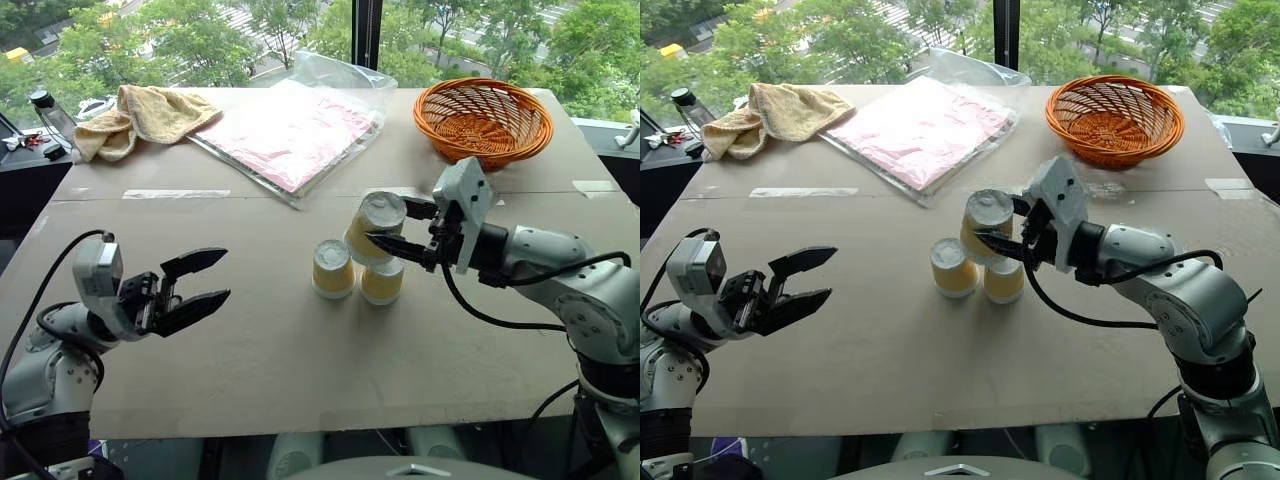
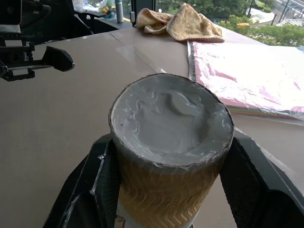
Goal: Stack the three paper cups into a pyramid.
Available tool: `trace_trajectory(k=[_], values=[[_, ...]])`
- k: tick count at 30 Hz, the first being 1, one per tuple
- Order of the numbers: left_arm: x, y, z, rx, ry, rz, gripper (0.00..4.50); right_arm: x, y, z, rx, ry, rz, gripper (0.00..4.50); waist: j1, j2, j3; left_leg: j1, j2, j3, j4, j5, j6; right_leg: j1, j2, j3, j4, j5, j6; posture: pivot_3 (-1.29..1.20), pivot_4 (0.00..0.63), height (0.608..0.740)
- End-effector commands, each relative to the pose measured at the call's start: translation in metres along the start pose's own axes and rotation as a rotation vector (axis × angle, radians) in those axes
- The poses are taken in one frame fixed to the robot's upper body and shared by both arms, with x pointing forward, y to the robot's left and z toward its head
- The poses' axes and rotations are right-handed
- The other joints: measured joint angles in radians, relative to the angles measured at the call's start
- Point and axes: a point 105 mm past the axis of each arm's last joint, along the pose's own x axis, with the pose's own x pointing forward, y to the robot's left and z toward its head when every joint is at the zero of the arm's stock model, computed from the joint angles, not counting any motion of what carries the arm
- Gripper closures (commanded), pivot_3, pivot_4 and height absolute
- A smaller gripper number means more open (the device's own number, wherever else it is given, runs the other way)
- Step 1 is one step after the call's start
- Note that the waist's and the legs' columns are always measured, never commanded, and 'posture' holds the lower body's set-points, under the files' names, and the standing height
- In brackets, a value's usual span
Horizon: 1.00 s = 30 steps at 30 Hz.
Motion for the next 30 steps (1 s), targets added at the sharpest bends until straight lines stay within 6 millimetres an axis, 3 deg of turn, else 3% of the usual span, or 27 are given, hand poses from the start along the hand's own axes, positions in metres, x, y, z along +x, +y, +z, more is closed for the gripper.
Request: trace_trajectory(k=[1, 7, 12, 13, 16, 19, 25, 28, 30], values=[[-0.005, -0.002, 0.013, 0.032, -0.015, 0.003, 0.0, 0.001, 0.0, 0.007, -0.04, -0.003, -0.005, 2.02, -0.001, 0.0, 0.0, 0.0, 0.0, 0.0, 0.0, 0.0, 0.0, 0.0, 0.0, 0.0, 0.0, 0.0, 0.0, 0.0, 0.15, 0.74], [-0.006, -0.004, 0.013, 0.02, -0.018, 0.011, 0.0, 0.006, 0.007, 0.002, -0.015, 0.032, 0.046, 2.02, -0.003, 0.0, 0.0, 0.0, 0.0, 0.0, 0.0, 0.0, 0.0, 0.0, 0.0, 0.0, 0.0, 0.0, 0.0, 0.0, 0.15, 0.74], [-0.004, -0.004, 0.012, 0.015, -0.021, 0.007, 0.0, 0.005, 0.0, 0.003, -0.031, 0.022, 0.008, 0.04, -0.003, 0.0, 0.0, 0.0, 0.0, 0.0, 0.0, 0.0, 0.0, 0.0, 0.0, 0.0, 0.0, 0.0, 0.0, 0.0, 0.15, 0.74], [-0.002, -0.004, 0.012, 0.013, -0.022, 0.004, 0.0, 0.001, -0.002, 0.009, -0.044, -0.003, -0.007, 0.04, -0.003, 0.0, 0.0, 0.0, 0.0, 0.0, 0.0, 0.0, 0.0, 0.0, 0.0, 0.0, 0.0, 0.0, 0.0, 0.0, 0.15, 0.74], [0.005, -0.005, 0.006, -0.001, -0.021, -0.001, 0.0, -0.022, -0.005, 0.022, -0.068, -0.063, -0.025, 0.04, 0.001, 0.0, 0.0, 0.0, 0.0, 0.0, 0.0, 0.0, 0.0, 0.0, 0.0, 0.0, 0.0, 0.0, 0.0, 0.0, 0.15, 0.74], [0.011, -0.001, -0.004, 0.011, 0.013, 0.048, 0.0, -0.047, -0.001, 0.02, -0.079, -0.078, -0.041, 0.04, 0.006, 0.0, 0.0, 0.0, 0.0, 0.0, 0.0, 0.0, 0.0, 0.0, -0.001, 0.0, -0.001, 0.0, 0.0, 0.0, 0.15, 0.74], [0.013, 0.01, -0.036, 0.006, 0.178, 0.151, 0.0, -0.107, -0.003, -0.027, 0.035, 0.005, -0.204, 0.04, 0.021, -0.002, -0.001, 0.0, 0.0, 0.001, -0.001, 0.0, 0.0, 0.0, 0.0, 0.0, 0.0, 0.0, 0.0, 0.0, 0.15, 0.74], [0.008, 0.017, -0.048, 0.034, 0.25, 0.205, 0.0, -0.143, 0.006, -0.062, 0.089, 0.078, -0.292, 0.04, 0.023, -0.002, -0.001, 0.001, 0.0, 0.001, 0.0, 0.0, 0.0, 0.001, 0.0, 0.0, 0.0, 0.0, 0.0, 0.0, 0.15, 0.74], [0.005, 0.019, -0.052, 0.052, 0.284, 0.218, 0.0, -0.158, 0.012, -0.075, 0.103, 0.104, -0.325, 0.04, 0.022, -0.001, -0.001, 0.002, 0.0, 0.001, 0.0, 0.0, 0.0, 0.002, 0.0, 0.0, -0.001, 0.0, 0.0, 0.0, 0.15, 0.74]])
